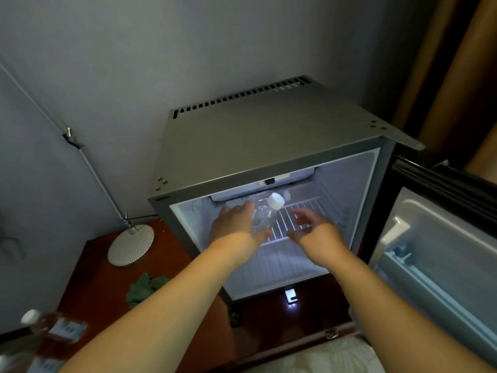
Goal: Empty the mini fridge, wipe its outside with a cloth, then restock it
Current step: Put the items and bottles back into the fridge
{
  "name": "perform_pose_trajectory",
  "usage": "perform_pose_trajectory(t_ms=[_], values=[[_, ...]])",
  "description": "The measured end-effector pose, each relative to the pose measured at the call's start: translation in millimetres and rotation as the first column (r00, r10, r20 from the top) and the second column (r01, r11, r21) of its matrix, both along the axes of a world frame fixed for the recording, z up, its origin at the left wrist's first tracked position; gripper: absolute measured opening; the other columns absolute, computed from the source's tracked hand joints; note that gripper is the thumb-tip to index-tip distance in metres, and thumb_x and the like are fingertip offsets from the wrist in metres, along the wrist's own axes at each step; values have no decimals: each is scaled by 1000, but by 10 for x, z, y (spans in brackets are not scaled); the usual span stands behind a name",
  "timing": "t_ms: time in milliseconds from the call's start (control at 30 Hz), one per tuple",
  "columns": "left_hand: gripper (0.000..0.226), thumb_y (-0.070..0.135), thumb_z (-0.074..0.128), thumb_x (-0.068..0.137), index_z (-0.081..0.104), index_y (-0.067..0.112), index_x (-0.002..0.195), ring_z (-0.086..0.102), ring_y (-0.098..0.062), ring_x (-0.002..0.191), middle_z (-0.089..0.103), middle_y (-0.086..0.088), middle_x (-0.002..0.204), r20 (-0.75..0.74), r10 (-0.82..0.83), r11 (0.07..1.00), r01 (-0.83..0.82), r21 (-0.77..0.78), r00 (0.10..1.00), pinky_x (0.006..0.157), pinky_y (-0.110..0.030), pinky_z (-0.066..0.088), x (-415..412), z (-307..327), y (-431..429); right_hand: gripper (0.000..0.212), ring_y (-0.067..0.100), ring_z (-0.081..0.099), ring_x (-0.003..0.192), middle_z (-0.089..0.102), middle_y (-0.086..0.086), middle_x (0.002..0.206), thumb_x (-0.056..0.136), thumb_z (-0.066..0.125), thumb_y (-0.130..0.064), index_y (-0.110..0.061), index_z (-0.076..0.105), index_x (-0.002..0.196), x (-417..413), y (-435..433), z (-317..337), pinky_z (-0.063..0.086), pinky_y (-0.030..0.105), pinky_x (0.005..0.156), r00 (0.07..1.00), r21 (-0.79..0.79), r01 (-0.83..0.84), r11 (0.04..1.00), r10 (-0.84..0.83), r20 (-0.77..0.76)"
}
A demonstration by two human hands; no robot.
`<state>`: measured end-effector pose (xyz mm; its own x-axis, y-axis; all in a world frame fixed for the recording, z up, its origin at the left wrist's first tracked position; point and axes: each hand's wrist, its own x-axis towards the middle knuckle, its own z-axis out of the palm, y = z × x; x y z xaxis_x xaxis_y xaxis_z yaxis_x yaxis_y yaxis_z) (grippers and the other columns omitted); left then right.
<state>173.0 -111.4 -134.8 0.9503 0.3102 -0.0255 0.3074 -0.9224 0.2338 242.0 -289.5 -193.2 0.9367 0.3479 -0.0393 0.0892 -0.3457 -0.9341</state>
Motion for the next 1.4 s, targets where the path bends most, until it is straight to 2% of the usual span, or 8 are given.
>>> perform_pose_trajectory(t_ms=[233, 367, 467, 567, 767, 933, 1167, 1400], values=[[58, 38, 65, 90, 42, 30, 143, 48, -30, 124, 53, -1, 136, -81, -98, 984, 109, 143, 992, 95, -40, 48, 347, -432, 26, 58, 10, 64, 96, 58, -6, 135, 95, 60, -18, -36, 45, 148, 206, 102, -129, 49, 18, 69, 997, -43, -40, 998, 37, -73], [57, 13, 56, 91, 42, 27, 144, 44, -30, 126, 50, -3, 139, -43, -73, 987, 79, 138, 996, 99, -44, 45, 350, -569, 88, 60, 19, 50, 134, 39, -2, 158, 99, 54, -17, -32, 36, 154, 257, 106, -236, 47, 24, 91, 987, -169, -121, 978, 101, -122], [60, 7, 49, 93, 38, 26, 149, 43, -29, 126, 46, -4, 142, 17, -52, 991, 50, 120, 998, 102, -43, 44, 237, -629, 179, 64, 20, 54, 128, 28, -5, 164, 100, 52, -17, -34, 29, 157, 251, 114, -281, 47, 20, 71, 978, -216, -172, 961, 142, -150], [62, 8, 48, 94, 33, 27, 151, 42, -28, 128, 42, -3, 146, 56, -34, 996, 29, 85, 998, 103, -42, 44, 120, -639, 197, 66, 17, 43, 139, 19, -10, 166, 101, 54, -19, -33, 25, 158, 221, 116, -294, 41, 15, 70, 978, -241, -199, 950, 176, -115], [70, 32, 60, 96, 25, 33, 157, 40, -26, 137, 39, 1, 155, 48, 32, 996, -28, -87, 998, 113, -40, 37, -377, -589, 88, 70, 11, 19, 151, 16, -10, 166, 94, 67, -26, -30, 35, 155, 10, 24, -241, 22, 17, 109, 978, -234, -208, 950, 207, -27], [72, 39, 68, 92, 34, 31, 155, 38, -19, 141, 43, 5, 153, 136, 127, 978, -101, -183, 982, 115, -35, 37, -1133, -620, 169, 61, 11, 53, 124, 51, -4, 142, 84, 77, -30, -32, 54, 140, -422, 119, -235, 42, 23, 101, 959, -237, -258, 937, 278, 56], [71, 49, 68, 90, 36, 36, 152, 39, -9, 138, 44, 15, 149, 128, 350, 929, -326, -175, 928, 113, -31, 39, -2368, -719, 859, 62, 6, 49, 128, 50, -10, 140, 83, 71, -46, -33, 53, 141, -1357, 977, -255, 34, 14, 105, 697, -379, -636, 673, 711, 93], [65, 47, 70, 89, 43, 34, 147, 46, -12, 129, 50, 14, 137, 128, 603, 793, -574, -203, 788, 108, -34, 45, -3667, -820, 1718, 64, 7, 44, 134, 45, -12, 147, 84, 70, -48, -35, 49, 144, -2183, 2144, -386, 34, 18, 109, 513, -433, -764, 479, 857, 44]])
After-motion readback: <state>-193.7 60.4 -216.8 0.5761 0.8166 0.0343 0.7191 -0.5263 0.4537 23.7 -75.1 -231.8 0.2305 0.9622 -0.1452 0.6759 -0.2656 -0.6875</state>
